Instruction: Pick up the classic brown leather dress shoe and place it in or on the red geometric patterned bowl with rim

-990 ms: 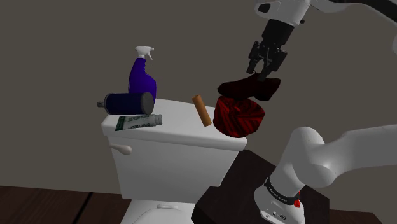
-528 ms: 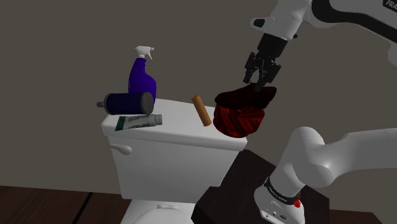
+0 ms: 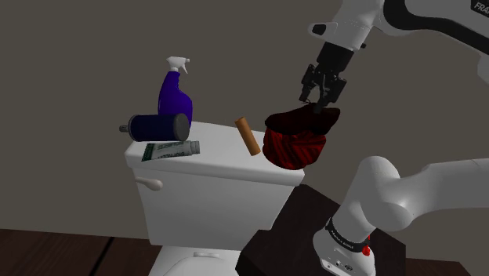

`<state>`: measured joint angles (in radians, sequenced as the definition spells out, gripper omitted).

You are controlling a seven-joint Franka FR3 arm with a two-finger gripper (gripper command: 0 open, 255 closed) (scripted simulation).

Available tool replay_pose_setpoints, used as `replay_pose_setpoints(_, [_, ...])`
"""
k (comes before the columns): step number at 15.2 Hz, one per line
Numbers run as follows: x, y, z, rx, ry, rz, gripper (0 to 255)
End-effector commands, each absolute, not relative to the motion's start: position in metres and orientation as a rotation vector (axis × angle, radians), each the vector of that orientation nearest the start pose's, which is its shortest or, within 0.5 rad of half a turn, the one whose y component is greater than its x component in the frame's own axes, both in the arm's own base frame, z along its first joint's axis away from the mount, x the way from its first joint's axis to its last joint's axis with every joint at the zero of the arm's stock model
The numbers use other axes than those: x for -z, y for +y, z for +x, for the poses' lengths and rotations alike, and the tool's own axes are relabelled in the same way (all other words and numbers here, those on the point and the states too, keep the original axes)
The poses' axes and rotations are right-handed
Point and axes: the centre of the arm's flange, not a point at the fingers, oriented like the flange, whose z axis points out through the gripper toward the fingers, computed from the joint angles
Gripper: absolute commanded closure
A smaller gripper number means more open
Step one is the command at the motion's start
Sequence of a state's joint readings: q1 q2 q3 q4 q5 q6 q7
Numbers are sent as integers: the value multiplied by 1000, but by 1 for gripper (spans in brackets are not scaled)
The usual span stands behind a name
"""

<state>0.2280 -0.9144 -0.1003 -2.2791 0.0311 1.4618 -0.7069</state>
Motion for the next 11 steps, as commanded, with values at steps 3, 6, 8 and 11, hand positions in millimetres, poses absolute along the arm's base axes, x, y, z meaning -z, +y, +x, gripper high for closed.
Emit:
replay_pose_setpoints(3, [-650, 22, 258, 181, -1295, -2766, 0])
replay_pose_setpoints(6, [-663, 20, 257, 181, -1295, -2766, 0])
replay_pose_setpoints(8, [-689, 17, 255, 181, -1295, -2766, 0])
replay_pose_setpoints(11, [-699, 16, 254, 181, -1295, -2766, 0])
